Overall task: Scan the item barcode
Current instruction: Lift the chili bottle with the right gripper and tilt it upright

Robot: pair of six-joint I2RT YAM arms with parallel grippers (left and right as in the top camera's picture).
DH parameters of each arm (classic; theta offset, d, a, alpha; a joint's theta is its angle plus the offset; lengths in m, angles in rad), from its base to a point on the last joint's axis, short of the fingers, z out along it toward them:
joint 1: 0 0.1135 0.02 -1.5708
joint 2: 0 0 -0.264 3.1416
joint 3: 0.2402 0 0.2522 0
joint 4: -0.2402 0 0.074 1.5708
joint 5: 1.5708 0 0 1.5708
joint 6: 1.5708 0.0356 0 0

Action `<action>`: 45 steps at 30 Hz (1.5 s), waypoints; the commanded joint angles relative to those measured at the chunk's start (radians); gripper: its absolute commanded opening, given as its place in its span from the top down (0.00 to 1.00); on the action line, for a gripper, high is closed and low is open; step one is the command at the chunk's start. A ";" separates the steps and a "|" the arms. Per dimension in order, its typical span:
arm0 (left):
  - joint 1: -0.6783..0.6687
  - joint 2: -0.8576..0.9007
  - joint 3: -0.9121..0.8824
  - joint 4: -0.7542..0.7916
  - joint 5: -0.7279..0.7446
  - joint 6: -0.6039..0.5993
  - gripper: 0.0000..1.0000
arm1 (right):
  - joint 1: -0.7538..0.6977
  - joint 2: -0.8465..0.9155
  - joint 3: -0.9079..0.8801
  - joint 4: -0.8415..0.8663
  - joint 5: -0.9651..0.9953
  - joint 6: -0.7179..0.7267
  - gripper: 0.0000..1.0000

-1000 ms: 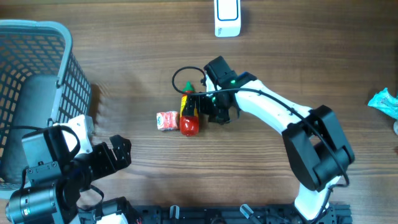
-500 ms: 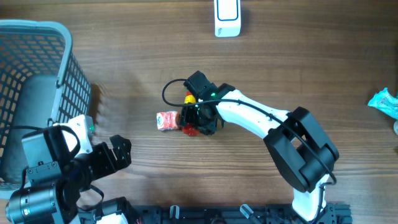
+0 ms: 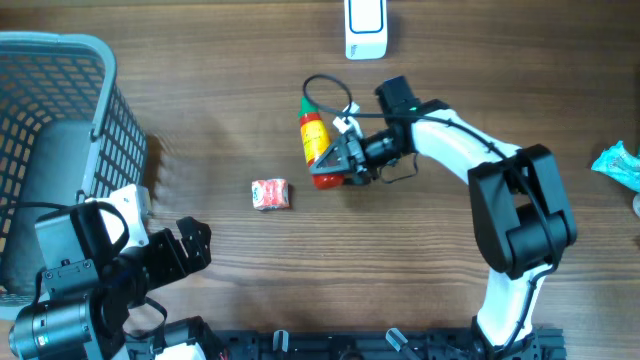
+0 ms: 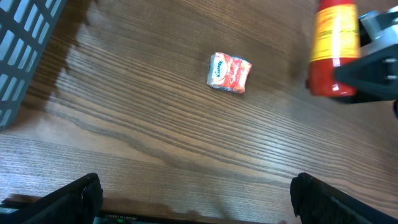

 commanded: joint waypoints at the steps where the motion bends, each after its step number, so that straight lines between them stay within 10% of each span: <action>1: 0.001 -0.002 -0.001 0.002 -0.003 -0.009 0.00 | -0.003 0.001 0.010 0.015 -0.286 -0.239 0.46; 4: 0.001 -0.002 -0.001 0.002 -0.003 -0.009 0.00 | 0.004 0.001 0.010 0.014 -0.329 -0.292 0.46; 10: 0.001 -0.002 -0.001 0.002 -0.003 -0.009 0.00 | 0.010 -0.011 0.014 -0.002 0.459 0.029 0.55; 22: 0.001 -0.002 -0.001 0.002 -0.003 -0.009 0.00 | 0.060 -0.449 0.070 -0.296 1.112 0.076 0.65; 30: 0.001 -0.002 -0.001 0.002 -0.003 -0.009 0.00 | 0.124 -0.907 0.078 -0.258 1.104 -0.604 0.76; 45: 0.001 -0.002 -0.001 0.002 -0.003 -0.009 0.00 | 0.124 -0.957 0.078 0.136 0.765 -1.637 0.93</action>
